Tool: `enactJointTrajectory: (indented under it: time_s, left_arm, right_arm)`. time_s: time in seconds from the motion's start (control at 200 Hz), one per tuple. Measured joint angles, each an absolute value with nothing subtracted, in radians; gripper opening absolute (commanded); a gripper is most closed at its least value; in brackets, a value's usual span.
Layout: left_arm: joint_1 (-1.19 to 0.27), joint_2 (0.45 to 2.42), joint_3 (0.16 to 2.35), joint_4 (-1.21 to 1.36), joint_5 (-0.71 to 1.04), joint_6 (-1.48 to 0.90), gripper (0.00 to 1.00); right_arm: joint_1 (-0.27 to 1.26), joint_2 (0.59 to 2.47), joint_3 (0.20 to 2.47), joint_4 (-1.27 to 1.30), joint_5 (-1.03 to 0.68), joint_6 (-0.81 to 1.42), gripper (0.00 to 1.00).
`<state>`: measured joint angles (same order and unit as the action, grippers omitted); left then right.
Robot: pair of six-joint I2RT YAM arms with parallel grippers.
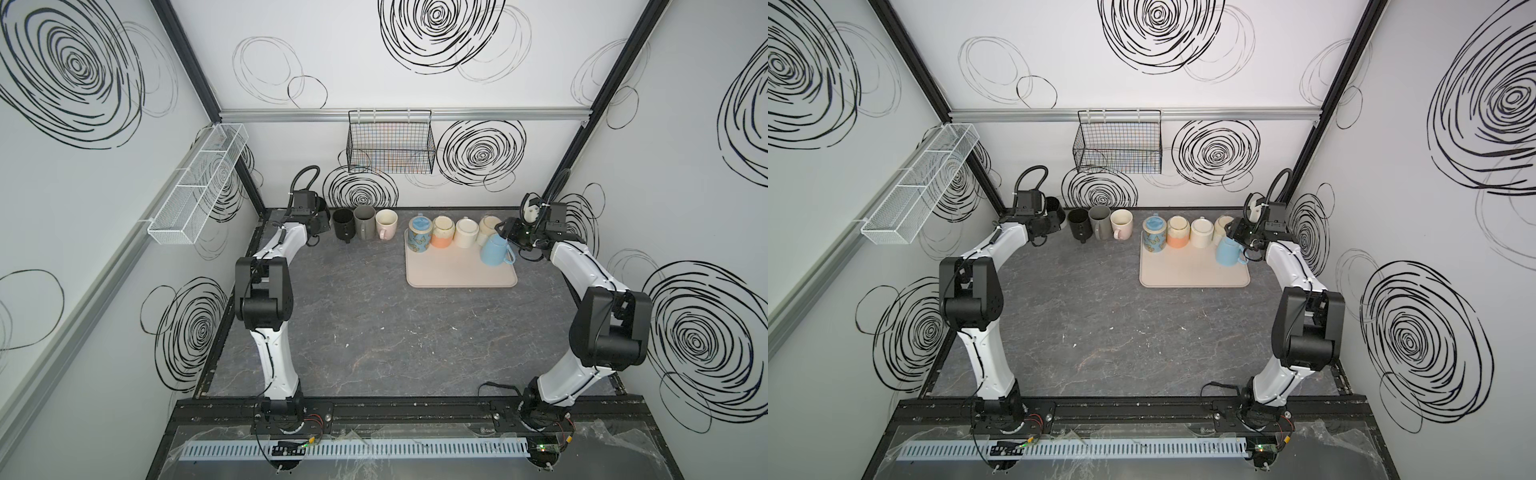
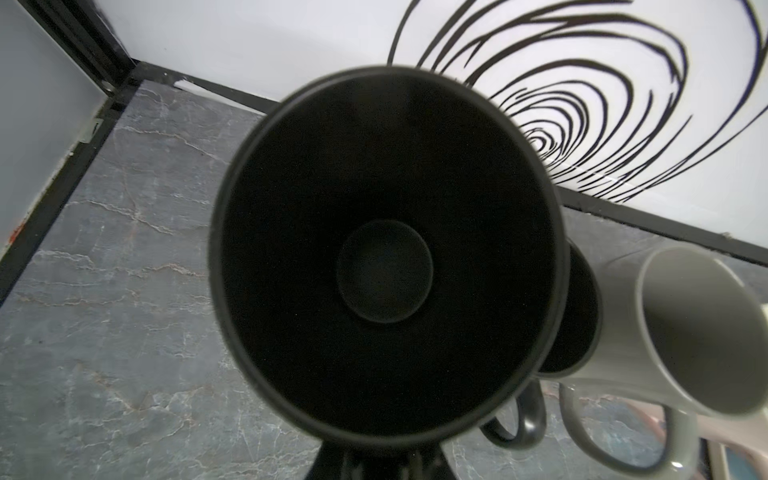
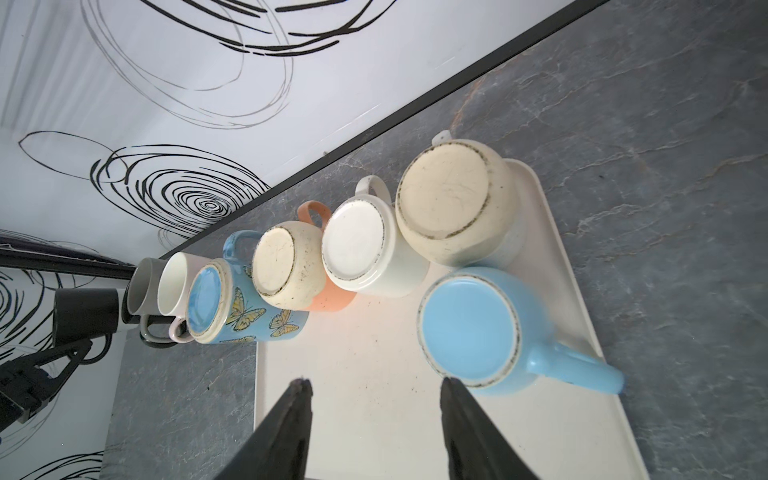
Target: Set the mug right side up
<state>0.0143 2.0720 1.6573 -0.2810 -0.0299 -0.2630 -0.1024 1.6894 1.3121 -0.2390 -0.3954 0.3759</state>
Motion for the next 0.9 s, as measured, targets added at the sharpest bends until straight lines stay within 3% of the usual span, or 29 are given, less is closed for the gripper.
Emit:
enactJointTrajectory:
  time_s: [0.525, 0.685, 0.901]
  left_arm:
    - [-0.012, 2.181, 1.691, -0.290, -0.089, -0.254, 0.00]
    - [-0.022, 2.183, 1.691, -0.290, -0.115, -0.249, 0.28]
    - [-0.043, 2.183, 1.699, -0.275, -0.129, -0.236, 0.46]
  right_arm:
    - [-0.173, 1.843, 1.428, -0.315, -0.372, 0.316, 0.55]
    - [-0.173, 1.884, 1.464, -0.350, -0.372, 0.301, 0.55]
    - [-0.174, 1.930, 1.498, -0.381, -0.385, 0.286, 0.56]
